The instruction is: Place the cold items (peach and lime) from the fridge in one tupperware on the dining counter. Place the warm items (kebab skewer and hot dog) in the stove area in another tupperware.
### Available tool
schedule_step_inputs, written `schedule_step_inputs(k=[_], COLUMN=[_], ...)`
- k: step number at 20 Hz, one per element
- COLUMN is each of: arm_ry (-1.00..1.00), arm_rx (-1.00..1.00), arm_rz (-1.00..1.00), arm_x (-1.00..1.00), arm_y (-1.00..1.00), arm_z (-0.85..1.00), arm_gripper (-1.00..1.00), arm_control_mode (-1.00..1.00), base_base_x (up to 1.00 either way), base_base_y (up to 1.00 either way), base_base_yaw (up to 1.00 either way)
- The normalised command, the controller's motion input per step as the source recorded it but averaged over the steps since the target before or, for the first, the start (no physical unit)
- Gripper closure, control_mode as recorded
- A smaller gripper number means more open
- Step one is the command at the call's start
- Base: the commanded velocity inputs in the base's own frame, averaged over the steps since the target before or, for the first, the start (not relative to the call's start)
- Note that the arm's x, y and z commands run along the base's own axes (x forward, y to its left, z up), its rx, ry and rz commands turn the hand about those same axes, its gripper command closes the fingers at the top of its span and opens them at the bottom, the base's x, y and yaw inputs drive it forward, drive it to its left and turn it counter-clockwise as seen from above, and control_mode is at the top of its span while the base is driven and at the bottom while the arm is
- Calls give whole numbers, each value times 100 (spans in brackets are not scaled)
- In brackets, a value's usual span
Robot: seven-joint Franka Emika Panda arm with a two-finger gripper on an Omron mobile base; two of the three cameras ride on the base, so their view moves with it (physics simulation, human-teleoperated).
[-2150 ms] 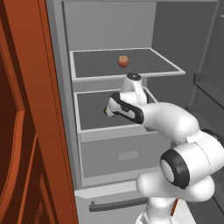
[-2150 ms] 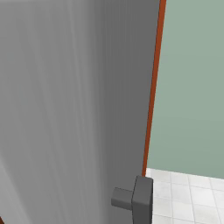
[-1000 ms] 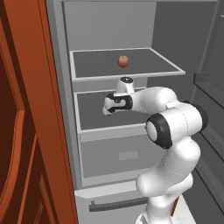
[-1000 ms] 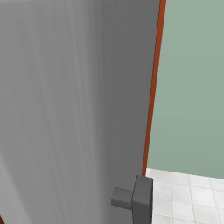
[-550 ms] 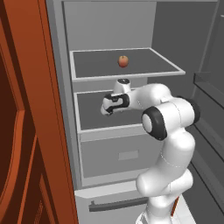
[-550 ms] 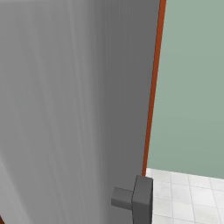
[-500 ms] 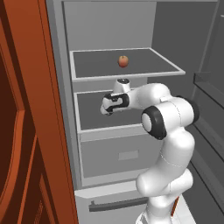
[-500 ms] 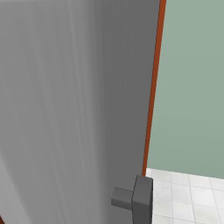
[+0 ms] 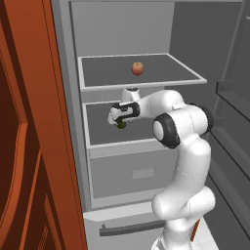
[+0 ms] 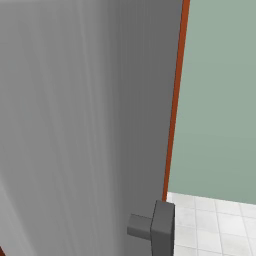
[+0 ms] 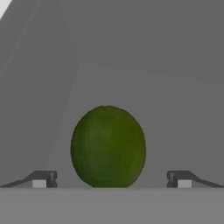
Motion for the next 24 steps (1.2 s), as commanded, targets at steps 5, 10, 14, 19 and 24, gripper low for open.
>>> schedule_step_inputs(k=[5, 10, 14, 19, 24], arm_ry=[2, 1, 0, 0, 0], arm_rx=[0, 0, 0, 0, 0], arm_rz=[-2, 0, 0, 0, 0], arm_x=[28, 4, -5, -16, -8], arm_y=[5, 0, 0, -2, -1], arm_z=[-7, -15, -17, -16, -17], arm_gripper=[-100, -100, -100, -100, 100], arm_control_mode=[-100, -100, -100, -100, -100], base_base_x=[0, 0, 0, 0, 0], base_base_y=[0, 0, 0, 0, 0], base_base_yaw=[0, 0, 0, 0, 0])
